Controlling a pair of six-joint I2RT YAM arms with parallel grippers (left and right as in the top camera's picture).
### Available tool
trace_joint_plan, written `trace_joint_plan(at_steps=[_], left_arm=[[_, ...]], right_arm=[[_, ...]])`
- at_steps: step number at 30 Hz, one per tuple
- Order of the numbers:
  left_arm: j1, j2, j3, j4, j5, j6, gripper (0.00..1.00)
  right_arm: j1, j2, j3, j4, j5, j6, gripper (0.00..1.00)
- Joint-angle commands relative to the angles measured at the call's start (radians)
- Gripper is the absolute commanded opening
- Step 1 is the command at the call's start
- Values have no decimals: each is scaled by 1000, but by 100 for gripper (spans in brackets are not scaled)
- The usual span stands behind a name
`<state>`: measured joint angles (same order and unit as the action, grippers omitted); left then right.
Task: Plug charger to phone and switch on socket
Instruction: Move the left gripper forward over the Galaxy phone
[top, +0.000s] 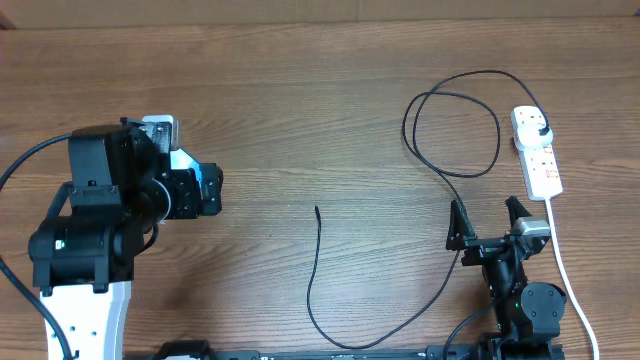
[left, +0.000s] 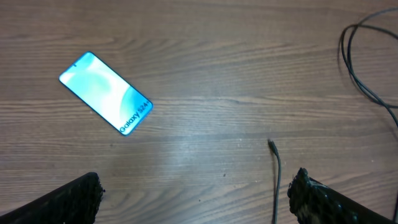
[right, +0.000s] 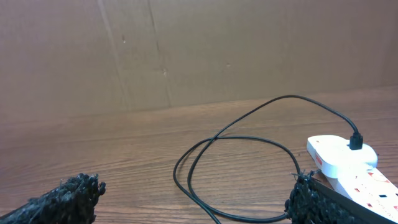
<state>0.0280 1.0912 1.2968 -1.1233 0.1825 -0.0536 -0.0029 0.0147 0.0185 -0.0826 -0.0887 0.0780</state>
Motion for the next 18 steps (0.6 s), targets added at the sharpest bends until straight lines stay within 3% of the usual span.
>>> trace_joint_plan(at_steps=[1,9,18], left_arm=[[3,20,21,-9,15,-34,100],[5,88,45,-35,-194,-283,100],[5,335,285,-199,-265,-352,99]], right_arm=[[4,-11,-10,4,10,-4,100],[3,-11,-10,4,10,-4,100],[3,-11,-10,4,10,-4,100]])
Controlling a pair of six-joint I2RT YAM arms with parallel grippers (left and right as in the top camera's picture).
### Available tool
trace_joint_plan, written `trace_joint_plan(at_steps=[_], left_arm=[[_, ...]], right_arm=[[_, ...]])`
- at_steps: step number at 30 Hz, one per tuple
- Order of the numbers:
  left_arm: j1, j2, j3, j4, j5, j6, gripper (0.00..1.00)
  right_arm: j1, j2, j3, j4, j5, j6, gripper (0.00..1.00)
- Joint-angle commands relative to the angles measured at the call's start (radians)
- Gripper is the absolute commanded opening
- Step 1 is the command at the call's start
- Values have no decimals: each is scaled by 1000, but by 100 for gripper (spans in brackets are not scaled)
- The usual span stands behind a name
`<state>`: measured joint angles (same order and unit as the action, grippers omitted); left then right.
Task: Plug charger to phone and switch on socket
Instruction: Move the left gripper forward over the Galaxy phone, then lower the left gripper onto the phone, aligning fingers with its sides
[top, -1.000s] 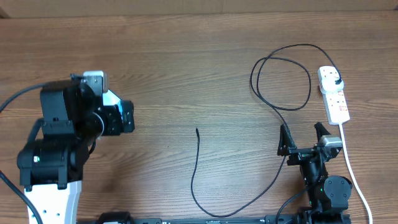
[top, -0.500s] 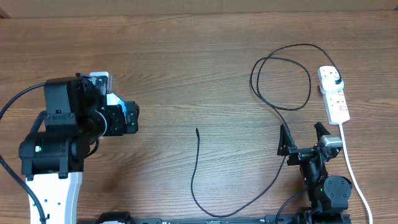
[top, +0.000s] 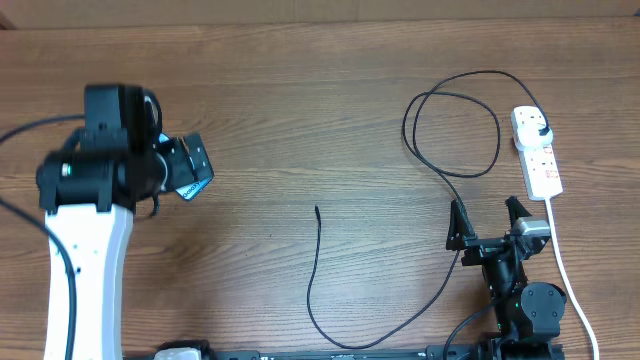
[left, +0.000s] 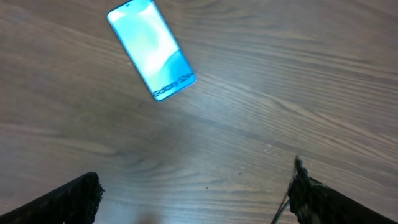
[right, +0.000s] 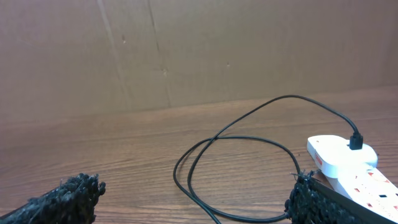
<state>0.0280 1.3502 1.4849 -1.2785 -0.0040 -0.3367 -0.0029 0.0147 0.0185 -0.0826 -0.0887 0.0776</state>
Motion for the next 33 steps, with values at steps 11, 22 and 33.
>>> trace_joint_plan(at_steps=[11,22,33], left_arm=[[5,323,199,-89,-104,-196,100],[5,489,199,-50,-52,-222,100],[6,554,199,-14,-121,-412,100]], right_arm=[[4,-11,-10,4,10,-4,100],[3,-11,-10,4,10,-4,100],[4,-11,-10,4,9,-4,100]])
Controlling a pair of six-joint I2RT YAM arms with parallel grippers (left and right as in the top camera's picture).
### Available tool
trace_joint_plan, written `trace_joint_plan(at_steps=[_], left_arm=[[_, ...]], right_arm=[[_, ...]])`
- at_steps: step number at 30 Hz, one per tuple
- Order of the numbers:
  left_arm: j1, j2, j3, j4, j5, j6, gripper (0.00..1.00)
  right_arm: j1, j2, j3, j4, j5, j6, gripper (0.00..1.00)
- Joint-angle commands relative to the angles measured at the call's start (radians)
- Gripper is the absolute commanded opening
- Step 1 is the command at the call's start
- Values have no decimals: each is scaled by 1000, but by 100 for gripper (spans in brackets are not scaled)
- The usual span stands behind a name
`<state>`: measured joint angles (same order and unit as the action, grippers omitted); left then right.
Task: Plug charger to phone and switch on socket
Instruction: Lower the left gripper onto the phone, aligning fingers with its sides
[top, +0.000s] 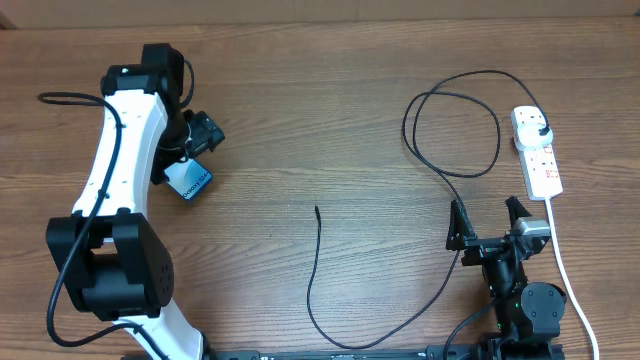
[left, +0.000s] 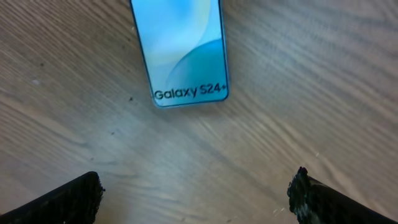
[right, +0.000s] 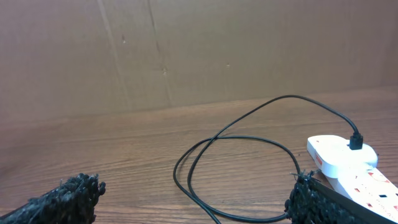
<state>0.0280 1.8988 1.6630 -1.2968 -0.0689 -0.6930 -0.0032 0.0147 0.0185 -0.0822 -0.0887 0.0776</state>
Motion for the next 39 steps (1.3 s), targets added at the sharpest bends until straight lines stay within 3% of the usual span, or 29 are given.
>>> trace_joint_plan(at_steps=[1,10,25,39], left_arm=[[7,5,21,4,-75,-55,100],[32,5,19,0,-145,-36,100],[59,19,-7,76,-141,-36,100],[59,190,-7,119,-72,-36,100]], right_arm=[[4,-11,-10,4,9,-4,100],[4,-11,-10,4,9,-4,100],[4,-11,-10,4,10,-4,100],[4,-11,-10,4,10,-4,100]])
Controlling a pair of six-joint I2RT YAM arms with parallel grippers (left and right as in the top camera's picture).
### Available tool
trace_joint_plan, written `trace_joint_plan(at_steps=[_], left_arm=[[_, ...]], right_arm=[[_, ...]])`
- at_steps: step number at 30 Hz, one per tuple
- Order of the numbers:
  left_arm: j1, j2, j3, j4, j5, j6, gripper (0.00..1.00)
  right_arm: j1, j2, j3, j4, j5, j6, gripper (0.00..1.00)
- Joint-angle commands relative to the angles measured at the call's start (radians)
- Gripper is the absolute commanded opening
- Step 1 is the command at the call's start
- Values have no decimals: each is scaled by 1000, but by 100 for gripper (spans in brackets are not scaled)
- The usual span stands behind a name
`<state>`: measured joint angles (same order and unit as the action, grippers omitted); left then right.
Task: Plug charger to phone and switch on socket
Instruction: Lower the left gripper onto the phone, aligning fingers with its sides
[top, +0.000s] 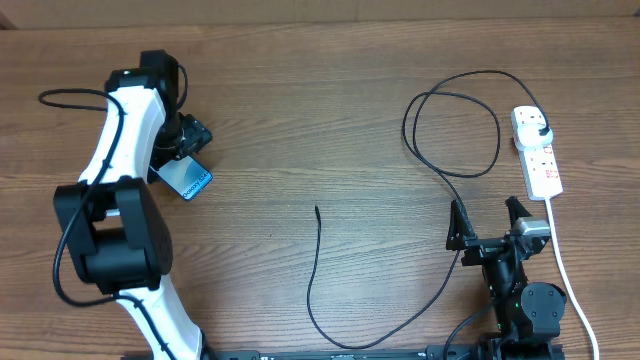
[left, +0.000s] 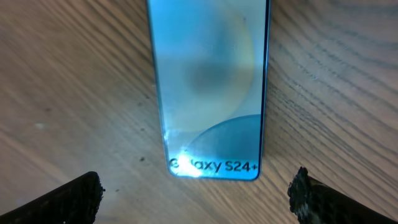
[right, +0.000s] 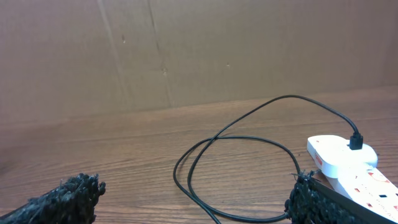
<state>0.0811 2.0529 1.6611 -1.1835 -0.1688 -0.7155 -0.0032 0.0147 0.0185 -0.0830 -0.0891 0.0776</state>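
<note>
The blue phone (top: 187, 180) lies flat on the table at the far left; it fills the top of the left wrist view, phone (left: 208, 87) face up with its lettered end nearest. My left gripper (top: 180, 140) hovers low over it, open, fingers (left: 68, 199) wide to either side. The black charger cable (top: 320, 270) runs from its loose plug end at mid-table to the white socket strip (top: 535, 150) on the right. My right gripper (top: 485, 222) stands open near the front right, cable (right: 242, 168) loop and socket strip (right: 348, 162) ahead of it.
A brown cardboard wall (right: 186, 50) stands behind the table. The white lead of the socket strip (top: 570, 280) runs down the right side past the right arm's base.
My left gripper has come down closer to the phone, which now looks larger and more squarely lined up in the wrist view. The right arm has not moved.
My left gripper was open at the front left with the phone far off. It then stood further back and nearer the phone at each moment, and now hangs low right over it. The phone, cable, socket strip and right arm have stayed put.
</note>
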Motion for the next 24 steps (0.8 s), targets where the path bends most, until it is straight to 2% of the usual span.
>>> trace_joint_plan(at_steps=[1,24], left_arm=[[6,45,-5,8,37,-14,100],[70,93,-5,81,119,-14,99]], right_arm=[[4,-11,-10,5,10,-4,100],[4,-11,-10,5,10,-4,100]])
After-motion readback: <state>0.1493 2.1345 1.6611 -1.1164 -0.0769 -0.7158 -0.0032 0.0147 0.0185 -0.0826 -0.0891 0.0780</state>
